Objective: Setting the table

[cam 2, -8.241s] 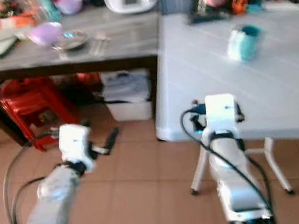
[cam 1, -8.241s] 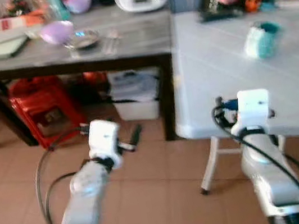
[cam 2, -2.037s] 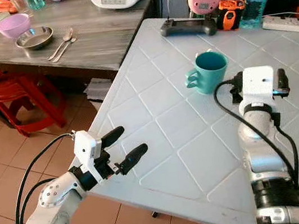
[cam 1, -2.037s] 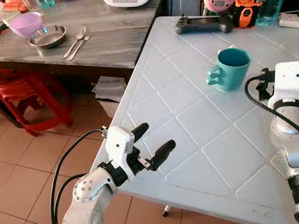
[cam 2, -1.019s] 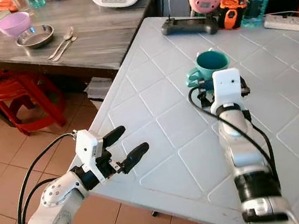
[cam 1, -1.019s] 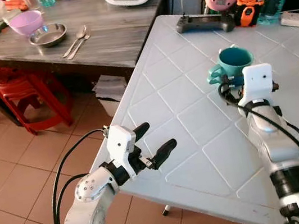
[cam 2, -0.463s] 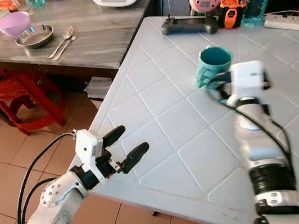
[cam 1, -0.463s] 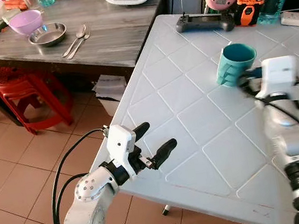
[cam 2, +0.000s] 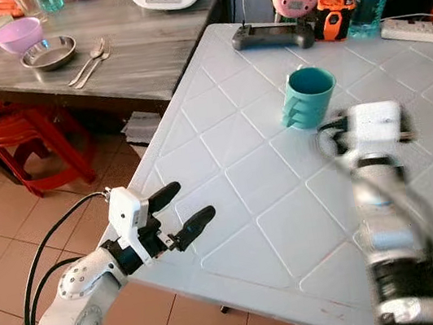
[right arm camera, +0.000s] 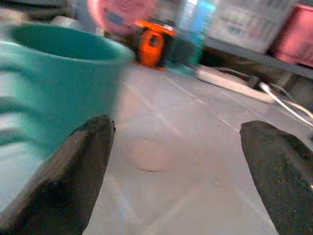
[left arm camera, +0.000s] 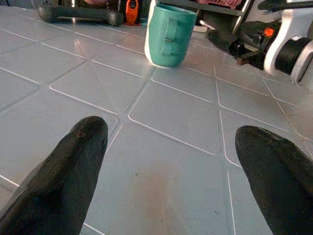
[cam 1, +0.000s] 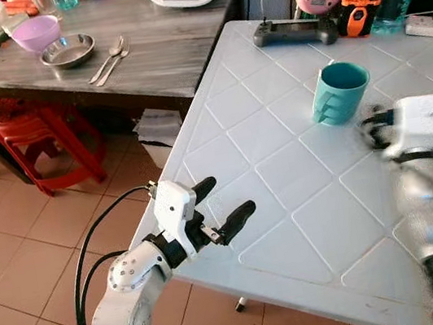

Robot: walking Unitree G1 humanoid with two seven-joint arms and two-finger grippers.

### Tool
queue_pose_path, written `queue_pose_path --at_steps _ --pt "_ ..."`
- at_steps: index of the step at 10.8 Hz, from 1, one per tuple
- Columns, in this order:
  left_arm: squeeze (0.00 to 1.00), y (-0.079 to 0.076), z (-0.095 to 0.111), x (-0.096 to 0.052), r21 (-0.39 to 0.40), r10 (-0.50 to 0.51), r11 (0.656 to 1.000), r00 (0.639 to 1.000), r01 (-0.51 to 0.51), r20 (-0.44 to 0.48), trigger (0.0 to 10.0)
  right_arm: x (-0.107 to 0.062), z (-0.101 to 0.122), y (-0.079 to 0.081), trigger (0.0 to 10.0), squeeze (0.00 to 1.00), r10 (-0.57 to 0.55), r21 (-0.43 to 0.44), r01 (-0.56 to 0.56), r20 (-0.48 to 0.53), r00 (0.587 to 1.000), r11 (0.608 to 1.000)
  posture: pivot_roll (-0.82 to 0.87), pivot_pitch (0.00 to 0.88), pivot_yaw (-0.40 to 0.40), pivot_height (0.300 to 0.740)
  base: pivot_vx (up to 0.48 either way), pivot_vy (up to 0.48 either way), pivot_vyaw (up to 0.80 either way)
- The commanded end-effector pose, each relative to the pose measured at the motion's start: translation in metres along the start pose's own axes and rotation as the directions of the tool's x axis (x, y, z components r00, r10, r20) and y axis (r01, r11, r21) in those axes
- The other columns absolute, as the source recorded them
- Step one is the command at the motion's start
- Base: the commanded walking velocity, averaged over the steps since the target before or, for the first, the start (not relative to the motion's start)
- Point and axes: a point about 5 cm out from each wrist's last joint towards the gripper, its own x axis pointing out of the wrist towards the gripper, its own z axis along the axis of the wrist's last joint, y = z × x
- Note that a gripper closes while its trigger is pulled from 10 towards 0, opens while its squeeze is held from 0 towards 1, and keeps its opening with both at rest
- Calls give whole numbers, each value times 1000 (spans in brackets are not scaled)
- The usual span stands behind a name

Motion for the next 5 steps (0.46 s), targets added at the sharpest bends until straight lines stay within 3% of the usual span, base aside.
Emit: queue_pose_path --at_steps 1,4,5 --pt "0 1 3 -1 13 8 1000 1000 -8 6 10000 -9 2 13 10000 0 27 5 -27 15 1000 1000 -19 156 37 740 0 0 0" --pt "0 -1 3 -1 8 9 1000 1000 -9 7 10000 -50 -7 61 10000 0 176 41 -175 -19 984 984 -18 158 33 740 0 0 0" --pt "0 -1 2 -1 7 9 1000 1000 -9 8 10000 -58 -6 69 10000 0 203 44 -202 -19 979 978 -22 157 31 740 0 0 0"
